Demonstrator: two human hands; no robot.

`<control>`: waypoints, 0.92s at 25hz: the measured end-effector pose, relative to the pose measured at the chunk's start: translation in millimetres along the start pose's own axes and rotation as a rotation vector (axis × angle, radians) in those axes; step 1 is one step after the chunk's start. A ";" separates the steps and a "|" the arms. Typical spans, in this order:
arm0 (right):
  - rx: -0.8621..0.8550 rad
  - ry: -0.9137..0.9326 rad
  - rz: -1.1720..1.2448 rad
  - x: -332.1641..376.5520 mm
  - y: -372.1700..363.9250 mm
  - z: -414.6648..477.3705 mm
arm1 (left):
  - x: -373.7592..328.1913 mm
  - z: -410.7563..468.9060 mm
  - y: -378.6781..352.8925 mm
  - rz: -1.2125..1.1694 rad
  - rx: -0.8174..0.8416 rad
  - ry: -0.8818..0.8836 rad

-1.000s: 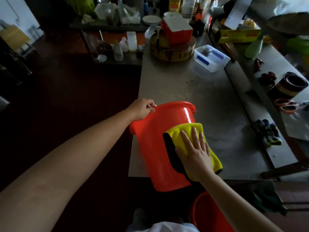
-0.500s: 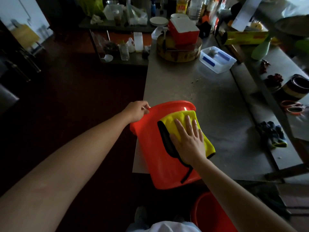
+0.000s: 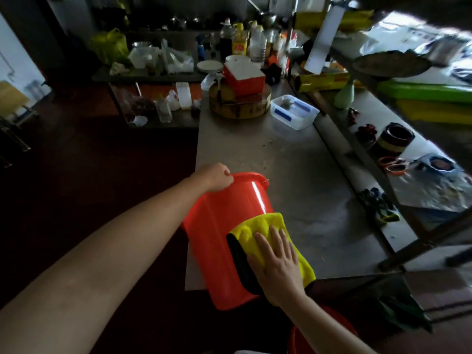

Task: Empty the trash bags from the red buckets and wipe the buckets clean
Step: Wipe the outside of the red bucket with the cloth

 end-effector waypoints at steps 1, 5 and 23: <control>0.011 0.008 -0.012 5.0 -0.9 -1.6 | -14.6 6.9 -7.9 0.001 -0.028 -0.033; 0.062 0.036 -0.019 15.0 -2.7 -6.3 | -39.3 26.1 -36.3 0.127 -0.090 -0.034; 0.016 0.023 -0.127 39.9 29.9 132.1 | 13.7 30.4 -34.7 -0.547 -0.110 0.021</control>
Point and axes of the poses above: each hand's wrist, its own z-axis towards the middle knuckle, its own y-axis out of the back of the hand, x = y × z, the point moved 5 cm from there along z, towards the middle knuckle
